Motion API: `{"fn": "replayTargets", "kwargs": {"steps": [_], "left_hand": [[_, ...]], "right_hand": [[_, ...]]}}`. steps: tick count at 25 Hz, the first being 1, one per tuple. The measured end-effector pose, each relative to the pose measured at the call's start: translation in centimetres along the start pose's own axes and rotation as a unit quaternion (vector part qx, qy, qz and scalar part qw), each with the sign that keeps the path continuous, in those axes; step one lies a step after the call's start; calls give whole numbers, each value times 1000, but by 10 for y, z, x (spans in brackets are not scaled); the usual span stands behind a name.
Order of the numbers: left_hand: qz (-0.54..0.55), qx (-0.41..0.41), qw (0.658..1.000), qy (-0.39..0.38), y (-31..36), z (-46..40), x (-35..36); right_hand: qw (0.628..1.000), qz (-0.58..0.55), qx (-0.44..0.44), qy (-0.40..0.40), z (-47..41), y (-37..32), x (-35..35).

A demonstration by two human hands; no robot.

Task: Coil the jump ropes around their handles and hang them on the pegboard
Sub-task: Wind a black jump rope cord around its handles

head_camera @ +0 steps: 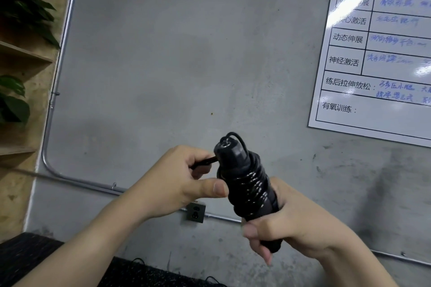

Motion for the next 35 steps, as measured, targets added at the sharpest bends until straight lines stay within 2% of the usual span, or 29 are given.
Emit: {"fn": "replayTargets", "kwargs": {"steps": [2,4,6,8,11,15,18,20,25,29,35], "left_hand": [[12,-3,1000,23,-1,1,-6],[3,-1,998,59,-1,1,-10],[-13,5,996,91,0,3,-12],[-27,15,993,111,2,5,-11],[-55,8,990,126,0,3,-11],[-134,-29,981,137,-4,3,-12],[-150,-41,980,126,-1,4,-8],[-137,-43,984,110,-1,2,-3],[-107,-51,987,111,3,3,10],[-138,-87,980,111,-1,0,21],[-147,-73,983,80,-6,-7,38]], "right_hand": [[993,-113,-5,-27,2,3,7],[965,-255,-8,-59,2,8,16],[932,-349,-4,-92,1,13,22],[916,-387,-5,-106,0,18,21],[911,-399,-11,-99,-1,26,13],[936,-349,-1,-38,0,42,-5],[973,-223,12,58,1,52,-22],[982,-157,4,104,-2,54,-28],[988,-34,6,152,-6,64,-38],[985,46,10,165,-3,69,-46],[970,90,-17,227,3,70,-45]]}}
Point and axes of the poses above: each hand's wrist, its own z-axis away from the middle knuckle, its own x-axis out of the palm, y = z × x, the point moved 6 cm from there along -z, towards the middle knuckle, and after that the axes turned 14 degrees about -x, right-handed, at the moved point
